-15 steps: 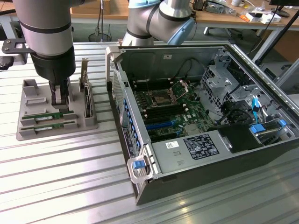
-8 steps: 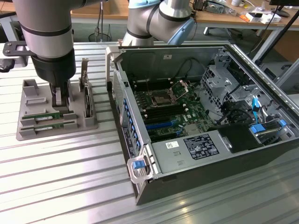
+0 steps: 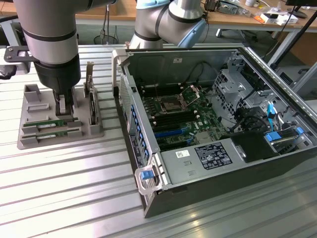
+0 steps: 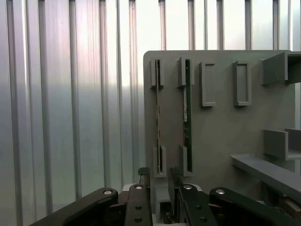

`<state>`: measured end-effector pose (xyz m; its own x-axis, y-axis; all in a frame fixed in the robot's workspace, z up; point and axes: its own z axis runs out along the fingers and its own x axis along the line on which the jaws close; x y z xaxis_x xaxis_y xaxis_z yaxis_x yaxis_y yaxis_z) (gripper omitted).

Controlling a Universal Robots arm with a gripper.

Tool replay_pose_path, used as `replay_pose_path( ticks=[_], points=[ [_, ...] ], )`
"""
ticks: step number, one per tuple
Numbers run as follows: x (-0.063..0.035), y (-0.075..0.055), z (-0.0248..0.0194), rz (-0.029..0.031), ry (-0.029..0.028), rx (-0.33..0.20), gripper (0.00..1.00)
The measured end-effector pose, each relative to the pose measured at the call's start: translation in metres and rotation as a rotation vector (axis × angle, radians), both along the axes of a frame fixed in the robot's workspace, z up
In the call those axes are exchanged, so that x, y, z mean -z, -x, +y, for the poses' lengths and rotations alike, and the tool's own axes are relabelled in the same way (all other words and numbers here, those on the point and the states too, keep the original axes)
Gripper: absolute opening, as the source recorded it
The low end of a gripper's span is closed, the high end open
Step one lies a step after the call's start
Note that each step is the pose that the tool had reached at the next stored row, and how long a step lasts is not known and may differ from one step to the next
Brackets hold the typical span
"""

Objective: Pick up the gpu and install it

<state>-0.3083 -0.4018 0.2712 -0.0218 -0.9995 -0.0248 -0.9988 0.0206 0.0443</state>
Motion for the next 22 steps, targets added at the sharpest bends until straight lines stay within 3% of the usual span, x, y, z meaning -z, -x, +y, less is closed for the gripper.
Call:
replay_pose_path(
  ticks=[22],
  points=[
    [0.0124,0.0,-0.0029,0.0,0.0001,-0.002,0.3]
  ],
)
